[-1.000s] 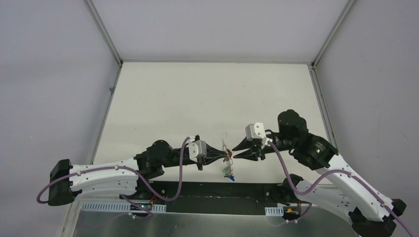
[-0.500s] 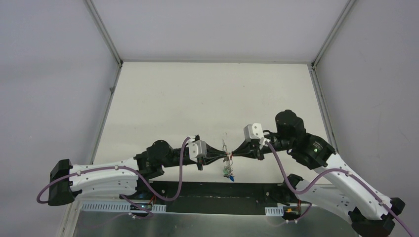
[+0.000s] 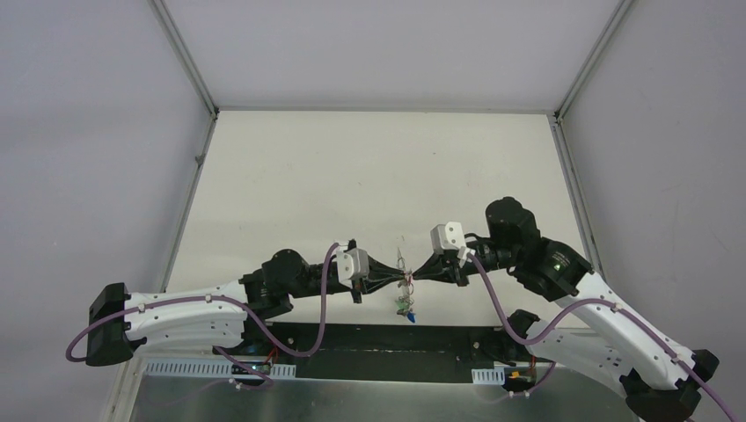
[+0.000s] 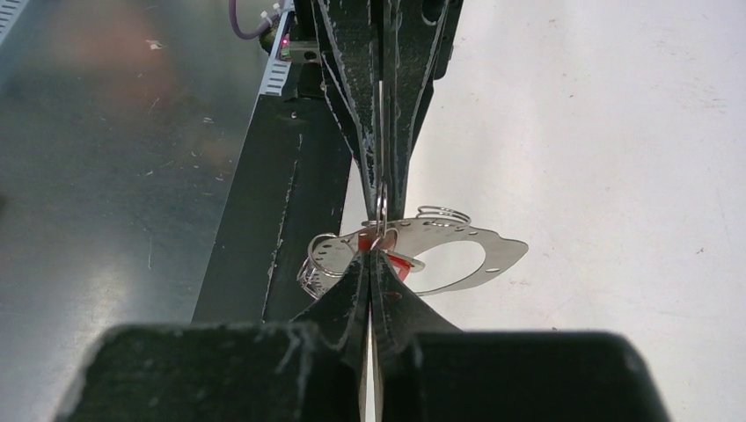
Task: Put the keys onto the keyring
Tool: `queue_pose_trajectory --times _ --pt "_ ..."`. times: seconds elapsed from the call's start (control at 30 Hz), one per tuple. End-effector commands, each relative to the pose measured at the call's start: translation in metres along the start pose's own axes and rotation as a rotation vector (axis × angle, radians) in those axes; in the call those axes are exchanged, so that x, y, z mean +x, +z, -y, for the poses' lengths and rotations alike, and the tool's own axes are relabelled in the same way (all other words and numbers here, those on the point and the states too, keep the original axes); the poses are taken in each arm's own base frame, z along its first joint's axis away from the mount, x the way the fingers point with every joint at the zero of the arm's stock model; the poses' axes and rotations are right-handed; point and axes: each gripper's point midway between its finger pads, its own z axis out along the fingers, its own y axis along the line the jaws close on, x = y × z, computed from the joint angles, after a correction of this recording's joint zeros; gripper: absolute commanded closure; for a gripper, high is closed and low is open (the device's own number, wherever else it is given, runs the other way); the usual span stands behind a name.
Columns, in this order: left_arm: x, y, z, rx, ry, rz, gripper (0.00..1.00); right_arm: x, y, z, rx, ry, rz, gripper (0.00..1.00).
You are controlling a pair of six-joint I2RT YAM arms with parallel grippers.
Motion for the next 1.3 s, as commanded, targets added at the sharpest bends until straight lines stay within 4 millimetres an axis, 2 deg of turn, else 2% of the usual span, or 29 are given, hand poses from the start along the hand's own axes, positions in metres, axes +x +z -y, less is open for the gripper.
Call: queue_pose_trajectory --times 0.0,0.77,0.8,0.93,1.1,1.27 --pt "-0.041 0.005 -0.004 -0.024 -0.009 0.149 1.0 0.004 0.003 -0.002 -0.02 -0.017 0.003 1.0" --pt "-0.035 0.01 -0.007 -0.043 -0.029 0.141 1.0 0.001 0.011 -0.004 -0.047 0.009 0.061 1.0" --pt "-0.035 0.01 -0.007 -0.044 -0.029 0.142 1.0 0.001 0.011 -0.004 -0.049 0.01 0.06 0.97" --pt "-0.034 0.009 -0.008 -0.051 -0.03 0.14 1.0 0.0 0.007 -0.004 -0.027 0.008 0.055 0.71" --pt "-0.03 0.006 -0.01 -0.062 -0.033 0.129 1.0 -0.007 -0.003 0.001 0.052 -0.028 0.066 0.48" --pt "-0.03 0.002 -0.013 -0.08 -0.033 0.13 1.0 -0.018 -0.014 0.006 0.121 -0.061 0.085 0.37"
